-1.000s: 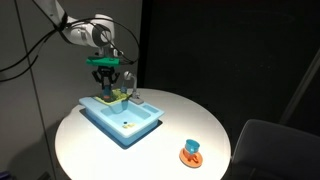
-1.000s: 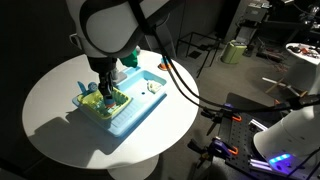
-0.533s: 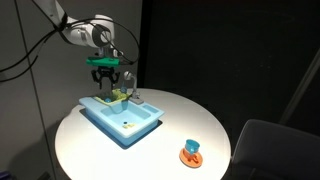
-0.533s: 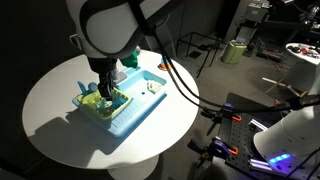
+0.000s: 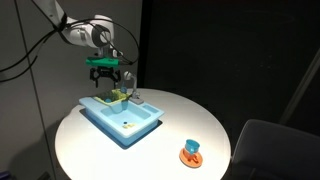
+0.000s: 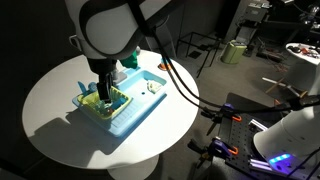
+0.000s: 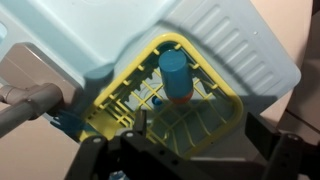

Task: Move the stacked cups from the table to the plate rack on the toy sink

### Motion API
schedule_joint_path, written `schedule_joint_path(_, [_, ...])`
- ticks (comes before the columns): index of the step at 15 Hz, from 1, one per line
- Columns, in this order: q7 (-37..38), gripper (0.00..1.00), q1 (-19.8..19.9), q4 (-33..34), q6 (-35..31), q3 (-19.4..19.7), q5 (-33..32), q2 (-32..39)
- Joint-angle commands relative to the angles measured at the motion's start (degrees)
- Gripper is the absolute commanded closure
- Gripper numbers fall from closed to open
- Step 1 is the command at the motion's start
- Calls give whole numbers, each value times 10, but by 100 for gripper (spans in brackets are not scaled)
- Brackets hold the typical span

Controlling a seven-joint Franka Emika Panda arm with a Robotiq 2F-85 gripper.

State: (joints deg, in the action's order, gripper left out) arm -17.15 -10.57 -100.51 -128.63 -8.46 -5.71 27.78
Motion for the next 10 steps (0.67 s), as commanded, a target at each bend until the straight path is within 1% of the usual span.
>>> schedule_joint_path(1, [3, 0, 3, -14, -4, -9, -4, -19])
schedule_joint_path(7, [7, 0, -4, -42, -13, -15, -7, -56])
schedule_joint_path(10, [18, 0, -7, -72, -18, -16, -6, -89])
